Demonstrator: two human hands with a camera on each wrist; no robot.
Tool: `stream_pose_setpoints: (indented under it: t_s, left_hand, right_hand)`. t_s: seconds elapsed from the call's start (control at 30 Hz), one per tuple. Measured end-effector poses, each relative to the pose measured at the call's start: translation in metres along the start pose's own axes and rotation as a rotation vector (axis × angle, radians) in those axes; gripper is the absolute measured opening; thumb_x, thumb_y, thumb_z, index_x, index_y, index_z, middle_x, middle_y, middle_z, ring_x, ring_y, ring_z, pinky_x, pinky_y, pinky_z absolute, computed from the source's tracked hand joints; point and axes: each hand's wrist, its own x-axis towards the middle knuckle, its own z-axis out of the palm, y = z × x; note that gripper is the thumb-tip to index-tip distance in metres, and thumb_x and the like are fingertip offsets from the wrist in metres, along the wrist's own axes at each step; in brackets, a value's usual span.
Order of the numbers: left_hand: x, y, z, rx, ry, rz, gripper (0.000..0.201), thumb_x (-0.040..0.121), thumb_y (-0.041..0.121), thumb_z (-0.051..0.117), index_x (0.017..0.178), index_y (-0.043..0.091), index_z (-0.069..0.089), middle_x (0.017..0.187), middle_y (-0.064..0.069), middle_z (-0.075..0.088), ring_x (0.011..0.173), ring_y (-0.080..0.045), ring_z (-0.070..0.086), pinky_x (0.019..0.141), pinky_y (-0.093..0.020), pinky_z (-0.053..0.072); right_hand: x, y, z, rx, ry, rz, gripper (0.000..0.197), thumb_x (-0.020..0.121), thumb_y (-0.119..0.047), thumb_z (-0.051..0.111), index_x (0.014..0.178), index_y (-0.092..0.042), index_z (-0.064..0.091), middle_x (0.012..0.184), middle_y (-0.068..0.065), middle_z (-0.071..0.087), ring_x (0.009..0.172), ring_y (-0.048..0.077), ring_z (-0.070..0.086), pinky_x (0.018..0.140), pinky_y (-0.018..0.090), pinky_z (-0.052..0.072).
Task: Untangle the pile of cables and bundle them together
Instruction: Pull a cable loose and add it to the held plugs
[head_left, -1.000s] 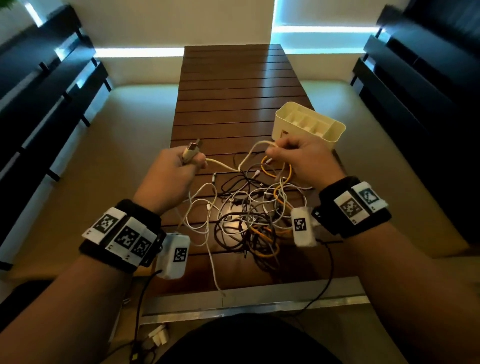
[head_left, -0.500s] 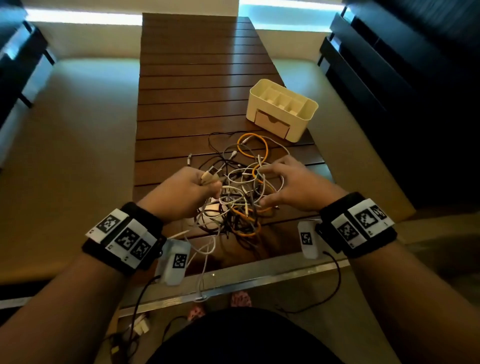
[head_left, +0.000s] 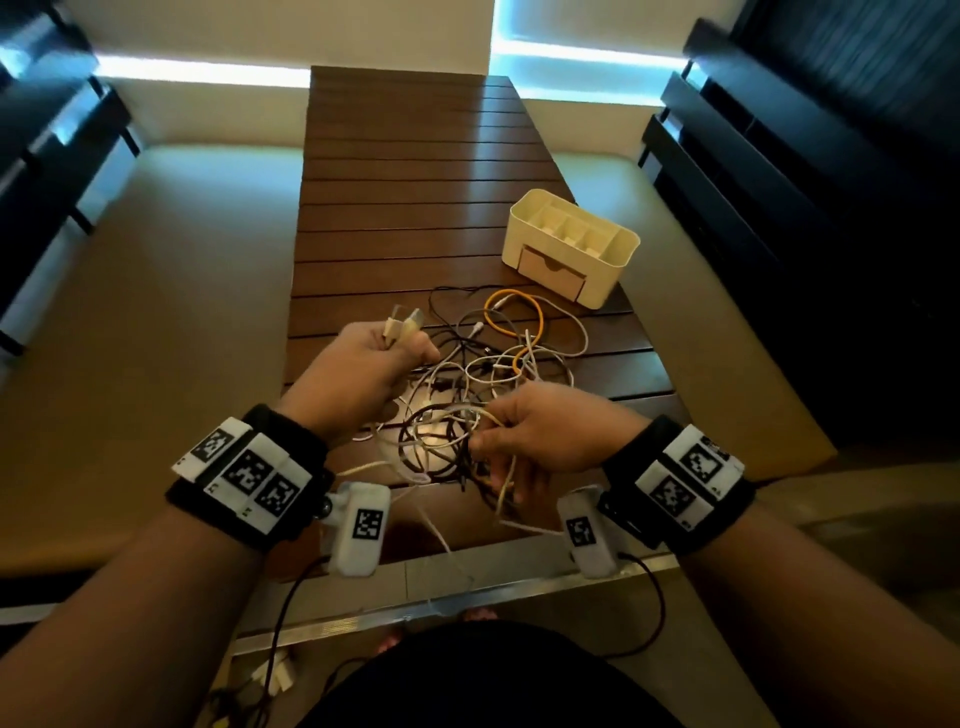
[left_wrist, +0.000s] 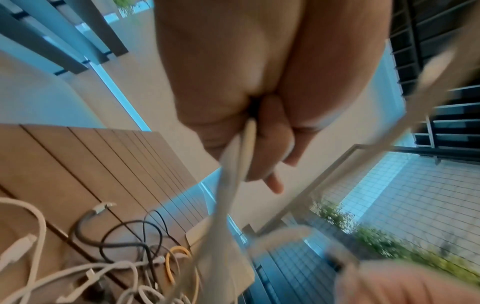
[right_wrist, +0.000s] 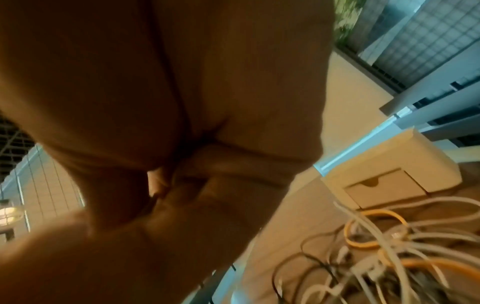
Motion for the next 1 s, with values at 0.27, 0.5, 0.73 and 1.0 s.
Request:
stream_pose_setpoints:
  t_s: [0.27,0.5,0.73,1.0]
  left_hand:
    - [-0.007,0.006,-0.039,-0.184,0.328,0.035,0.026,0.105,0.03,0.042,0.093,0.013,0.057,0.049,0.01,0.033,0.042,-0.008,0.026,0.039,-0.023,0.026]
    - [-0.011,0.008,-0.02,-0.327,0.248,0.011,0.025,0.106,0.027,0.039,0.091,0.013,0.052,0.053,0.008,0.027,0.043,-0.008,0.022,0.038,-0.021,0.025]
    - [-0.01,0.009,-0.006,-0.476,0.142,-0.025,0.032,0.106,0.033,0.035,0.098,0.008,0.052,0.058,0.004,0.028,0.045,-0.009,0.022,0.039,-0.022,0.024]
    - [-0.01,-0.01,-0.02,-0.55,0.146,-0.139,0.049,0.106,0.043,0.029,0.101,0.002,0.058,0.059,0.002,0.031,0.046,-0.01,0.025,0.041,-0.022,0.027]
  right_hand:
    - [0.026,0.019,0.011,-0.78,-0.126,0.305,0.067,0.082,-0.073,0.056,0.123,-0.02,0.061,0.115,-0.001,0.064,0.106,0.018,0.058,0.091,0.037,0.049]
    - [0.037,-0.01,-0.001,-0.403,0.147,0.015,0.072,0.08,-0.066,0.066,0.139,-0.028,0.049,0.13,-0.005,0.059,0.114,0.013,0.057,0.09,0.03,0.049]
    - [0.061,-0.02,0.028,-0.081,0.081,-0.268,0.047,0.092,-0.048,0.061,0.136,-0.034,0.051,0.131,-0.007,0.061,0.118,0.008,0.058,0.102,0.039,0.049]
    - [0.08,-0.012,0.016,0.034,-0.22,-0.263,0.024,0.101,-0.028,0.053,0.111,-0.012,0.068,0.108,0.004,0.074,0.101,0.018,0.071,0.097,0.041,0.054]
